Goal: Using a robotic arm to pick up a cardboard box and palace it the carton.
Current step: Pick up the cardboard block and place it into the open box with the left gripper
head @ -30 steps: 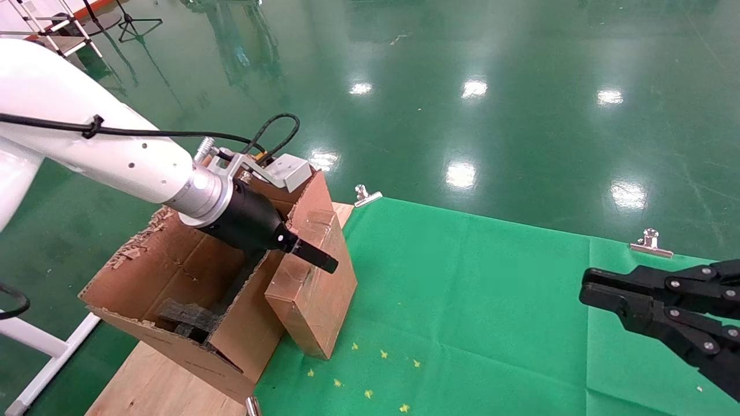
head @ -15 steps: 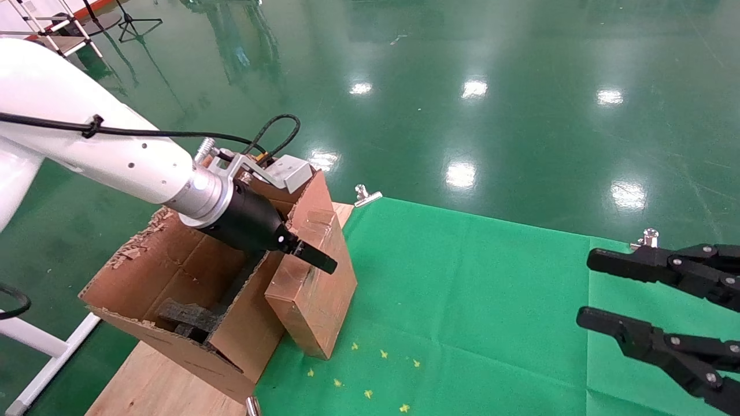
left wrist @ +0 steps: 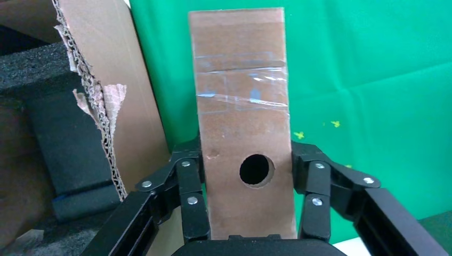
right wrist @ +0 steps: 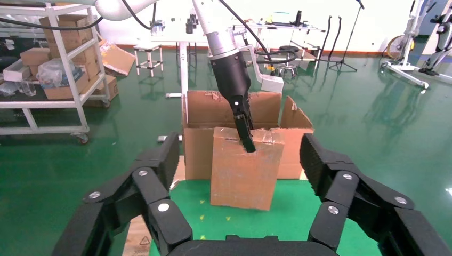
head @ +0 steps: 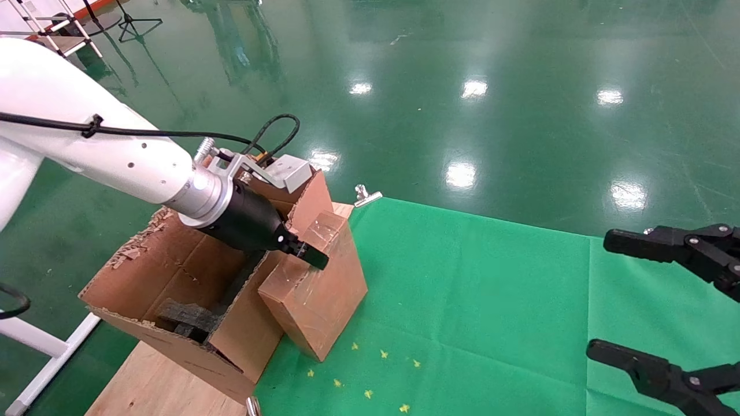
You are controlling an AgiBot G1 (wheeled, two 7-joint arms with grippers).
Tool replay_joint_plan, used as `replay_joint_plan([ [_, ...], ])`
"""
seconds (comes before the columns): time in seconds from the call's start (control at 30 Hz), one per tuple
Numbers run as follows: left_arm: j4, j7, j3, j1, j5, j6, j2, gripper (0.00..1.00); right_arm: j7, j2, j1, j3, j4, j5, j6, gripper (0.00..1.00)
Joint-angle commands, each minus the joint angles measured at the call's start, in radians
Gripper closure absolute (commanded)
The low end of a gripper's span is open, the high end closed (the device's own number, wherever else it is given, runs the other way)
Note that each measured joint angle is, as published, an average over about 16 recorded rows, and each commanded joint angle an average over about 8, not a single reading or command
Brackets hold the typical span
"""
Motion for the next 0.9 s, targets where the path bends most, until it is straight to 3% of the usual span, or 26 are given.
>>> replay_joint_plan([
  [0.03, -0.002, -0.001, 0.001, 0.0, 0.005, -0.004, -0.001, 1.0, 0.0, 0.0, 0.0, 0.0, 0.0, 0.0, 0.0, 0.0],
  [0.23, 0.071, 0.117, -0.066, -0.075, -0.058, -0.039, -0.053, 1.0, 0.0, 0.0, 0.0, 0.0, 0.0, 0.0, 0.0, 0.0],
  [0.5, 0.32, 0.39, -0.16, -0.26, -0.17, -0.001, -0.102, 1.0, 0.0, 0.0, 0.0, 0.0, 0.0, 0.0, 0.0, 0.0],
  [0.7, 0.514, 0.634, -0.155, -0.399, -0.119, 0.021, -0.127, 1.0, 0.0, 0.0, 0.0, 0.0, 0.0, 0.0, 0.0, 0.0],
  [0.9, 0.657, 0.886, -0.101, -0.458, 0.001, -0.017, -0.154, 1.0, 0.0, 0.0, 0.0, 0.0, 0.0, 0.0, 0.0, 0.0],
])
